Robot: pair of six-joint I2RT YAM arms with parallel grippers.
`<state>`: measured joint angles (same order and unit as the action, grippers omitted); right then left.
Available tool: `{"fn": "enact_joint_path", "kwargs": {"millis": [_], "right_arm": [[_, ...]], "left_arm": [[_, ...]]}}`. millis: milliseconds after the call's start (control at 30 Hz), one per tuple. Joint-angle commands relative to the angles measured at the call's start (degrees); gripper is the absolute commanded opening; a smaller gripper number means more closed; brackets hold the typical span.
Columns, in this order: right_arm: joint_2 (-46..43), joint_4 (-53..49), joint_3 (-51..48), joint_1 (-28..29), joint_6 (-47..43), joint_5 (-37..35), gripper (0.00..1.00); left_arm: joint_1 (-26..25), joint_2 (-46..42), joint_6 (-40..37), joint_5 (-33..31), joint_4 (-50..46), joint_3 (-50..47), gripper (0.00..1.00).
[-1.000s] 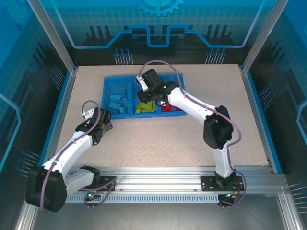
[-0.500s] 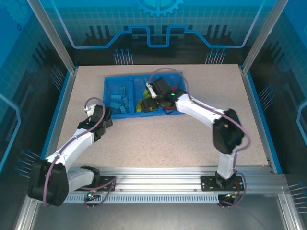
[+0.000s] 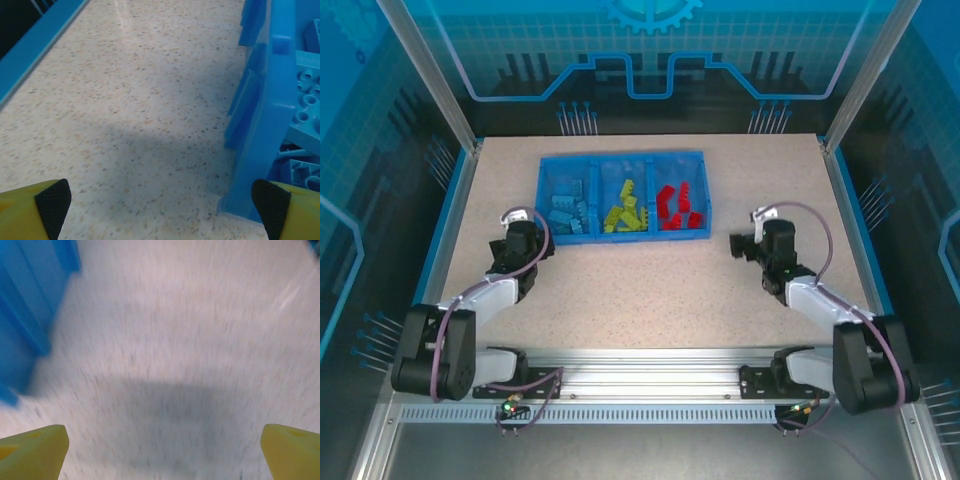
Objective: Sort the legos into containers by color
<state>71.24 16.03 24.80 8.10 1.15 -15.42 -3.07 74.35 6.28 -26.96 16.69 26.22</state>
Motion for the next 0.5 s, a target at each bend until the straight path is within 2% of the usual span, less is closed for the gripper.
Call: {"fn": "enact_joint_path", "kwargs": {"millis": [0,100,167,200,233,267,300,333,367,400,467], "right_arm": [[3.78,21.06,-2.6,-0.47,-1.31,1.87,1.0],[9.64,23.81,-0.62,-1.61,-1.26,1.93,1.0],[16.49,32.92,-1.68,-2.59,-1.31,3.88,1.0],[15.02,31.02,-1.54,-2.89,-0.55,3.86,1.0],[14.44,28.15,-1.08,-3.07,0.27,3.18,1.0],[15.26,30.68,-1.51,-3.15,0.02,2.77,1.0],[14.65,28.6,-1.12,-3.23,0.48,2.99,1.0],[15.04,29.85,-1.33,-3.21,0.29,3.07,1.0],[14.73,28.91,-1.1,-3.2,0.39,3.07,1.0],[14.91,29.6,-1.31,-3.21,0.26,3.04,1.0],[14.89,29.36,-1.22,-3.17,0.26,3.1,1.0]], "left_arm": [[1.34,1.24,-4.45,9.99,11.46,-1.26,0.99],[3.09,1.85,-4.87,16.46,20.46,-4.02,0.99],[5.02,3.04,-3.72,21.4,26.45,-5.7,0.99],[6.19,4.34,-2.85,24.85,29.16,-6.58,0.99],[6.64,7.05,-2.24,25.74,34.16,-7.91,0.99],[6.74,11.97,-2.13,26.41,41.57,-9.32,0.99],[6.76,16.48,-3.14,28.24,49.99,-9.93,0.99],[6.81,15.28,-3.73,30.16,47.76,-9.82,0.99],[6.8,12.95,-3.66,29.7,40.07,-7.87,0.99],[6.68,13.5,-3.23,28.36,36.51,-5.66,0.99],[5.62,13.73,-4.87,28.79,34.94,-4.46,0.99]]}}
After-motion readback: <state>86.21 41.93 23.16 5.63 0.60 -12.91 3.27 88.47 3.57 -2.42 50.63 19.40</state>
